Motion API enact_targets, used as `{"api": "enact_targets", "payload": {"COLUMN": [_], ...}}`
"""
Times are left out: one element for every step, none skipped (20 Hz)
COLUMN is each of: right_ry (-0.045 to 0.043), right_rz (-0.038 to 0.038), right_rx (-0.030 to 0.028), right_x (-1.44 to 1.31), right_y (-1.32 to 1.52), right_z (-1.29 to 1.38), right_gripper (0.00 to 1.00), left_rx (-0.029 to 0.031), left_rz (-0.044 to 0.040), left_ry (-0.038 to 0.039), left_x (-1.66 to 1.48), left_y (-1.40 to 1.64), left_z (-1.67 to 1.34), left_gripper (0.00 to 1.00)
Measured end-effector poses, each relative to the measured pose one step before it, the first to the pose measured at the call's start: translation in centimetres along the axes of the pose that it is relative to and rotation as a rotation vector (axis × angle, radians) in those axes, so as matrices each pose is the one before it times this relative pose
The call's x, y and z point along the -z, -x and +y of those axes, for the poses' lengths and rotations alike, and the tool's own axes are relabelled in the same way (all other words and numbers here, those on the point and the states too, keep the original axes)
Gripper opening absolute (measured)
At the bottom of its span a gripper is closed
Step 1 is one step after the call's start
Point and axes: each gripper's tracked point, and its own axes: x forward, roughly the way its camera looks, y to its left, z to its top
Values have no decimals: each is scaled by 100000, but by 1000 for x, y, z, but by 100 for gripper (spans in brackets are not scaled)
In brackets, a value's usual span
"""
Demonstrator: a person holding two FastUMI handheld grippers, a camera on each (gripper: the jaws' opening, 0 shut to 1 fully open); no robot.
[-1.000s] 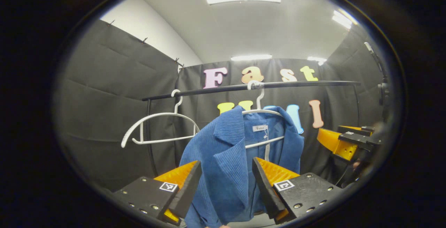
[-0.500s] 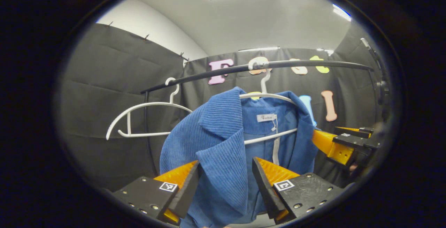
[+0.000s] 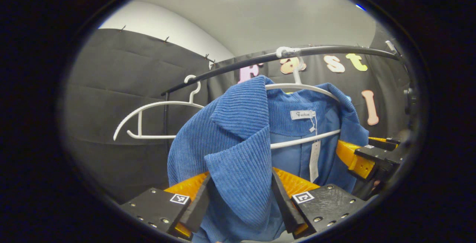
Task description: Grasp the clothes on the hanger with both hands and then place them into the laundry hamper below.
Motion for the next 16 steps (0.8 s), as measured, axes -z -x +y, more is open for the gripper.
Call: {"api": "enact_targets", "payload": {"right_ry": [571,696,242,-107,154,625,644,129,104,920,1387,1290,1317,1393,2150,1692], "right_rz": [134,-18,-326,-118,82,-364,-810,-1258,-743,-777,-1418,-1539,-1804,-2249,-3055,-2604], "right_rx": [602,880,600,-44,-111,481,1009,-116,-1799,-616,180,787,750,959,1310,937], "right_x": [213,159,-10,-57,-16,0,-167,-288,-140,-75,-321,-418,-442,-646,-831,-844], "right_y": [-109,-139,-24,-8,104,-160,-251,-182,-217,-127,68,103,169,59,72,103], "right_z": [-105,-117,64,155,157,-29,-399,-73,257,134,-214,-177,-66,-196,-366,-283], "right_gripper": [92,87,83,72,63,46,36,14,7,4,4,4,4,4,4,4], "left_rx": [-875,-662,-537,155,395,-1075,98,803,1753,650,3431,-640,-1258,291,689,606], "left_rz": [752,1123,263,125,-508,-800,-308,168,187,28,-132,-602,-377,-418,-811,-1513], "left_ry": [-496,-194,-63,127,-270,-735,-724,-547,-296,317,2115,937,328,24,-93,-375], "left_x": [281,360,222,-72,-102,-263,-221,-126,115,116,-28,-608,156,-286,-323,-661], "left_y": [-105,-49,86,206,95,88,48,-67,-446,-319,-185,822,-584,-96,374,327], "left_z": [56,-37,146,81,132,359,97,-93,-295,-32,-706,364,658,107,-189,1], "left_gripper": [84,84,84,90,90,77,63,50,50,39,28,17,13,9,6,4]}}
